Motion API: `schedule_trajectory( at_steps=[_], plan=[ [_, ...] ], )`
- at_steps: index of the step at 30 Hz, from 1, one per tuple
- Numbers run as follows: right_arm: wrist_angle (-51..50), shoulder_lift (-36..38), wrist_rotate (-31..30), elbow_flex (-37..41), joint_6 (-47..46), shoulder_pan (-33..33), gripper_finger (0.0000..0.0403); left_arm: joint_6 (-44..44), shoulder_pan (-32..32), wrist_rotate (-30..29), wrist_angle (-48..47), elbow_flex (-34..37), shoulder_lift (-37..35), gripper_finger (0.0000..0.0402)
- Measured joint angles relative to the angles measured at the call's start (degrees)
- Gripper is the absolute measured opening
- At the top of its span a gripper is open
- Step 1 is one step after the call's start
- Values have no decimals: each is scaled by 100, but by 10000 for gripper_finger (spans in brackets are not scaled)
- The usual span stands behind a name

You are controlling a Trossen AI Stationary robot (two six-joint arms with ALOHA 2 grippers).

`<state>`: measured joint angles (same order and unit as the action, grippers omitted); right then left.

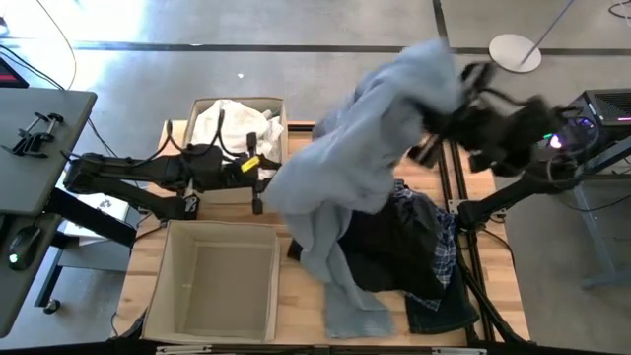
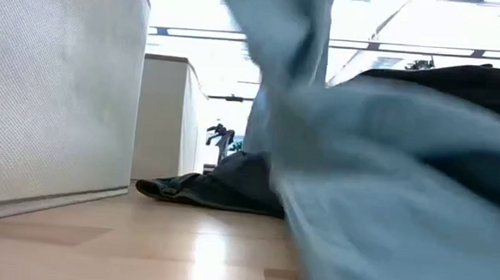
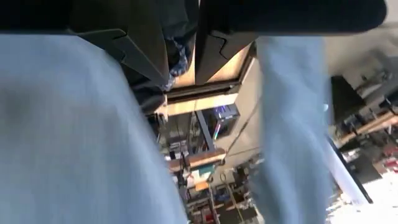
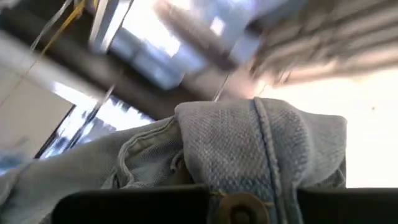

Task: Sort clothes
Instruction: Put the blue jeans into the top brown laundry organizer

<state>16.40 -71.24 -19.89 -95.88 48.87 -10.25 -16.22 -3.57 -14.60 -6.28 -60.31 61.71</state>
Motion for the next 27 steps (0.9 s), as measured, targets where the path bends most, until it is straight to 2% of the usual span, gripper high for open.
schedule_trajectory(
  at_steps=[3,9,14,17,21,23,27],
  plan=[
    [212,-92,515,-447,127,262,7,-176,0,-155,0,0,-88,69],
    [302,-580,1599,-1546,-565,965,6,-612,19,-1160,311,0,-220,69],
    [916,-1237,2605,-2583,-791,1101,7,-1138,39,-1197,998,-4,-168,69],
    [993,-1628,3006,-3222,-790,1096,7,-1287,12,-1057,1053,-4,-101,69],
    [1006,-2068,2900,-3915,-470,1099,7,-1365,-148,-747,1103,95,-29,69],
    [1517,-2092,2785,-3781,-239,1099,7,-1564,-321,-716,1313,258,-4,69],
    [1929,-2099,2485,-3662,-85,1185,7,-1701,-916,-1202,908,380,-87,69]
  ],
)
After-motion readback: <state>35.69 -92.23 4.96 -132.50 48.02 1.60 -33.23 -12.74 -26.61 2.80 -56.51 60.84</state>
